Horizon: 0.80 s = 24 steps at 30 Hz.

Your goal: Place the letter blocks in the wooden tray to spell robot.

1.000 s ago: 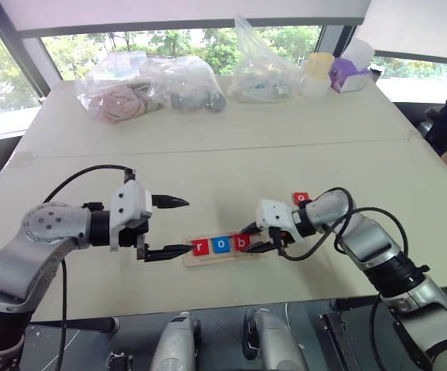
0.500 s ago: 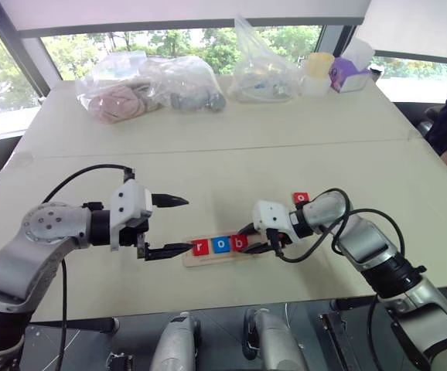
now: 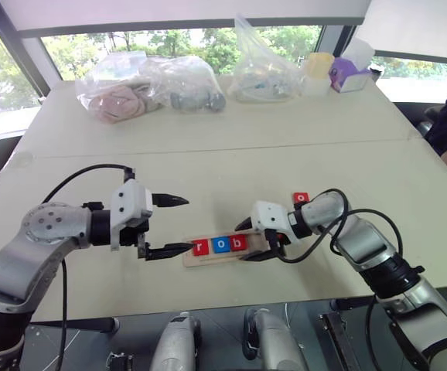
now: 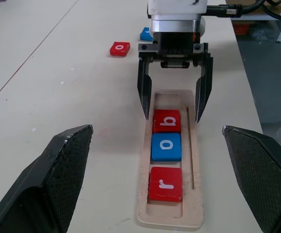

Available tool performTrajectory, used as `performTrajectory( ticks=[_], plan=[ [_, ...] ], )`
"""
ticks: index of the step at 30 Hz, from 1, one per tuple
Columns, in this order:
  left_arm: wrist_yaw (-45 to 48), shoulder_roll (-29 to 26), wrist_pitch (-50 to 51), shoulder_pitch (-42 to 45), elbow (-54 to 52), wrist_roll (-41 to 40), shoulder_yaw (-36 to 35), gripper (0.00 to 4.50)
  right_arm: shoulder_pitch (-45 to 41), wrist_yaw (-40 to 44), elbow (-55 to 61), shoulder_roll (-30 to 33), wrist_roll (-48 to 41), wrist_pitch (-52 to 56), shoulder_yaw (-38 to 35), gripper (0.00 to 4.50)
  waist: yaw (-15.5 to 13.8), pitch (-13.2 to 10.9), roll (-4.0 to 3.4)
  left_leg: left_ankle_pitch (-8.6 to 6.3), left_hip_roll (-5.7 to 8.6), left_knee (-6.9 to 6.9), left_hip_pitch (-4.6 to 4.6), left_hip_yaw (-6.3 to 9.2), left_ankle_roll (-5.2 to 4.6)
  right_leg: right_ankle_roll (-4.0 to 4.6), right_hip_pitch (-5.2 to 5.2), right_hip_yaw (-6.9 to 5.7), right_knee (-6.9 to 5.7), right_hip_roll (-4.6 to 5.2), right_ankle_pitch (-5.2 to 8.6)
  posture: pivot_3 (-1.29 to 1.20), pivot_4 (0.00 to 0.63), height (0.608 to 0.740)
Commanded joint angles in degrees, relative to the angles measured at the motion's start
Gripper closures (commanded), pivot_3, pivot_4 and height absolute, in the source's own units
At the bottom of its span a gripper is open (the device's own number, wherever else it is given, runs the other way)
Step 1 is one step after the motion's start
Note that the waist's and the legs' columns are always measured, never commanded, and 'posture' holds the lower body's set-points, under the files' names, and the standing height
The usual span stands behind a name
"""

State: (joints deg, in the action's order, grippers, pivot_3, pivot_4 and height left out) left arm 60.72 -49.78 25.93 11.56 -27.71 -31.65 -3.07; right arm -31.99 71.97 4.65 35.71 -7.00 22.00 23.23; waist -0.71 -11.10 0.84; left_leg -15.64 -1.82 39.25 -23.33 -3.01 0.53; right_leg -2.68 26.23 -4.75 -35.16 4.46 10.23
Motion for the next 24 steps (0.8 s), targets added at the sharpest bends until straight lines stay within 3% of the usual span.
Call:
performTrajectory(
  ticks=[1,8,13,16,24],
  plan=[
    [-0.4,-0.11,-0.14,0.32,-1.73,-0.56,-1.12,0.0,-2.47,-2.31,2.77,-0.27,-3.09,2.46,-5.64,0.9,0.0,0.0,0.0,0.0,0.0,0.0,0.0,0.0,0.0,0.0,0.0,0.0,0.0,0.0,0.0,0.0,0.15,0.74],
    [-0.4,0.31,-0.12,0.76,-1.59,-0.47,-0.63,0.0,-1.66,-4.22,-1.7,2.17,-0.21,-1.97,-7.08,0.9,-0.01,0.0,0.0,0.0,0.0,-0.01,-0.01,0.0,0.01,0.01,0.0,-0.01,0.02,0.0,0.0,0.0,0.15,0.74],
    [-0.37,0.48,-0.08,1.3,-1.52,-0.38,-0.32,0.0,-3.03,-14.11,-8.22,2.47,4.08,-4.62,-11.37,0.9,0.01,0.0,0.0,0.0,0.01,0.0,-0.01,-0.03,0.01,0.01,0.0,0.0,0.02,0.0,0.0,0.0,0.15,0.74],
    [-0.54,0.78,-0.07,0.78,-2.12,-0.41,-0.04,0.0,-3.02,-23.08,-8.02,0.71,4.65,4.02,-15.94,0.9,0.01,0.0,0.0,0.01,0.01,0.0,-0.01,-0.03,0.02,0.02,0.01,0.0,0.0,0.0,-0.01,0.0,0.15,0.74],
    [-0.6,1.43,-0.58,-0.3,-2.36,-0.26,0.22,0.0,3.65,-38.65,9.36,-5.17,4.15,32.95,-22.53,0.9,0.05,0.0,-0.01,0.01,0.0,-0.09,-0.03,0.0,0.02,-0.07,0.09,0.0,-0.01,-0.01,-0.12,0.0,0.15,0.74]
  ],
)
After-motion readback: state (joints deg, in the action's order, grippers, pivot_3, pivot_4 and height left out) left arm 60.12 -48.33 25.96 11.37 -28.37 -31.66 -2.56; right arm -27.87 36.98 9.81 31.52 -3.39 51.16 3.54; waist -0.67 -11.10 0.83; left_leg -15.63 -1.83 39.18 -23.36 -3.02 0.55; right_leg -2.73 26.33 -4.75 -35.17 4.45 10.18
